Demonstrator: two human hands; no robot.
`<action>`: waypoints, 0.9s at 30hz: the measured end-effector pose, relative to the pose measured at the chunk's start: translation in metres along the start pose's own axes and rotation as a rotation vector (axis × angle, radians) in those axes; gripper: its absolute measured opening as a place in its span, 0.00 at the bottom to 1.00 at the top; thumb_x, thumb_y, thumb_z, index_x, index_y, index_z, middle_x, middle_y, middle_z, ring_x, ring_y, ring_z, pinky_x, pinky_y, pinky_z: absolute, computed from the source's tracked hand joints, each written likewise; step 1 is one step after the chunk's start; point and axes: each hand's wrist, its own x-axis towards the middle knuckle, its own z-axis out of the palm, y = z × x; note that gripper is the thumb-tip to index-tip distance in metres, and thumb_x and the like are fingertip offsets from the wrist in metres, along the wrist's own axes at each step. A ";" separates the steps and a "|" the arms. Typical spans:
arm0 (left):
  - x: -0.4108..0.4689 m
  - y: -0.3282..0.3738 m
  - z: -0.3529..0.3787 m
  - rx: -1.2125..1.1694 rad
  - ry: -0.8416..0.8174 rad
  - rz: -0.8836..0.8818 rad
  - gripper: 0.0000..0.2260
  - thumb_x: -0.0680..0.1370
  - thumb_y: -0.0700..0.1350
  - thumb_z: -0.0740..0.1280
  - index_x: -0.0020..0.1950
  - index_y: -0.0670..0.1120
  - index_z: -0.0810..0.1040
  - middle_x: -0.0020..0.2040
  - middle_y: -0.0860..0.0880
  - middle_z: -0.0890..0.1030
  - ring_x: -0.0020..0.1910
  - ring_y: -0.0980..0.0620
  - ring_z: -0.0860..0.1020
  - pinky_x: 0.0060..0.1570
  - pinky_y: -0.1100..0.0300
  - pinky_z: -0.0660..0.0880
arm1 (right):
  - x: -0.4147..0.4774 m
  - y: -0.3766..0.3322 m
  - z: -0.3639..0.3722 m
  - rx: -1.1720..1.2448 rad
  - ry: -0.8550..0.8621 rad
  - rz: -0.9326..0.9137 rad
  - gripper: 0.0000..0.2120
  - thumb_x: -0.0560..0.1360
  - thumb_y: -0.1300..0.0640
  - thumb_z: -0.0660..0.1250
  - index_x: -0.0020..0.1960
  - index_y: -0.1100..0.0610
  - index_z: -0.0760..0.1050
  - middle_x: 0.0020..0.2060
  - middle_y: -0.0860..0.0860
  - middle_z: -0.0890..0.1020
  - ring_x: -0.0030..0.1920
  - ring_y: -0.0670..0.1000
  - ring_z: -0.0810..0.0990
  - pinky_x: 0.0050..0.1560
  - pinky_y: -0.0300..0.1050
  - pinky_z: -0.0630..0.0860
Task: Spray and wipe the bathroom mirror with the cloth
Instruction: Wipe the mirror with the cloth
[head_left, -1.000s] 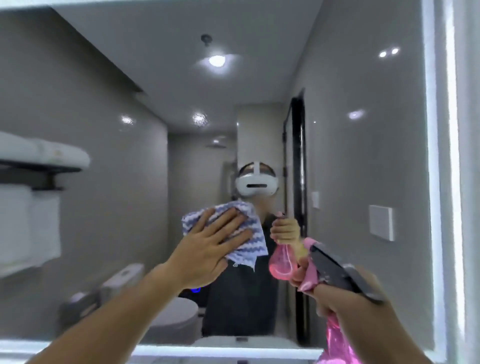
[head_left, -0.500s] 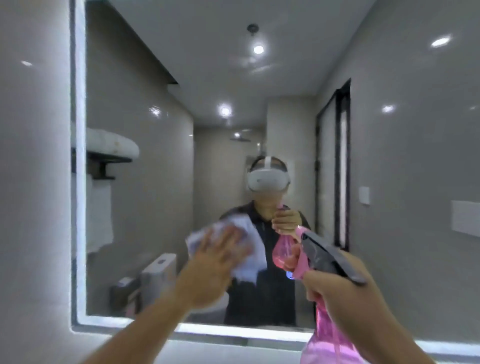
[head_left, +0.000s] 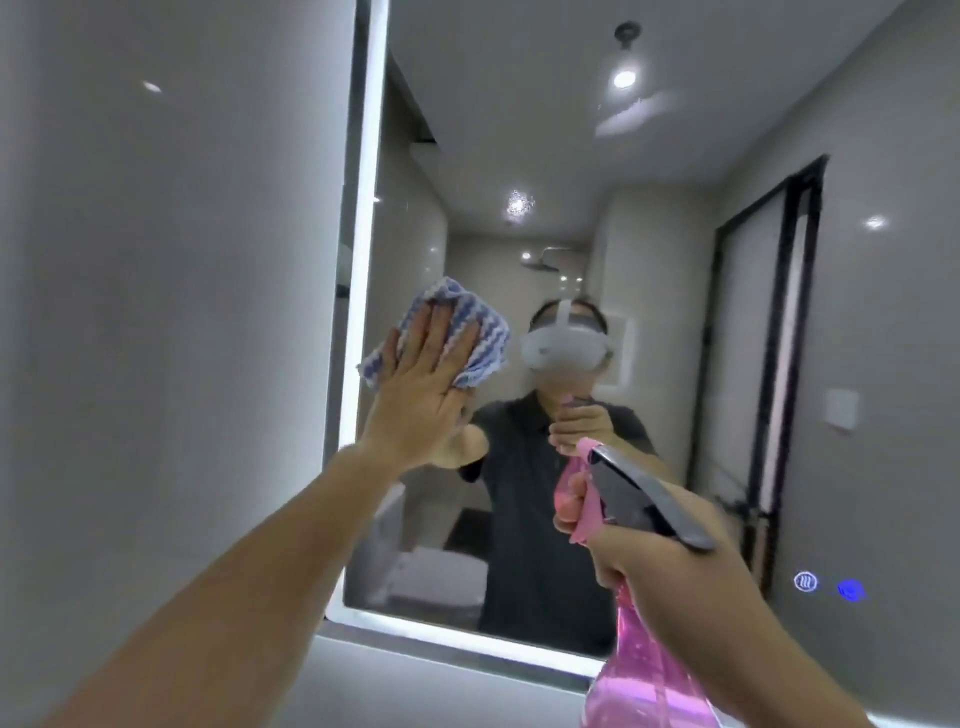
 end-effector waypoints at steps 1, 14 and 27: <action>-0.024 0.010 0.006 -0.047 -0.019 -0.024 0.25 0.79 0.48 0.54 0.76 0.46 0.56 0.76 0.41 0.55 0.75 0.41 0.52 0.72 0.39 0.51 | 0.003 0.004 0.007 -0.010 0.022 0.016 0.15 0.61 0.70 0.62 0.42 0.54 0.76 0.18 0.42 0.74 0.20 0.40 0.70 0.20 0.29 0.63; -0.019 -0.021 -0.005 -0.056 -0.047 -0.175 0.22 0.83 0.51 0.45 0.76 0.45 0.48 0.77 0.38 0.49 0.76 0.39 0.47 0.75 0.42 0.47 | -0.002 0.018 -0.005 -0.184 0.222 0.086 0.16 0.59 0.68 0.62 0.23 0.47 0.70 0.14 0.44 0.66 0.17 0.43 0.61 0.17 0.30 0.59; -0.161 0.017 0.026 0.029 -0.347 0.875 0.25 0.74 0.53 0.64 0.71 0.58 0.65 0.74 0.56 0.66 0.75 0.54 0.57 0.75 0.49 0.43 | -0.014 0.025 -0.006 -0.086 0.212 0.111 0.11 0.57 0.69 0.64 0.35 0.60 0.81 0.25 0.54 0.81 0.18 0.41 0.68 0.19 0.30 0.63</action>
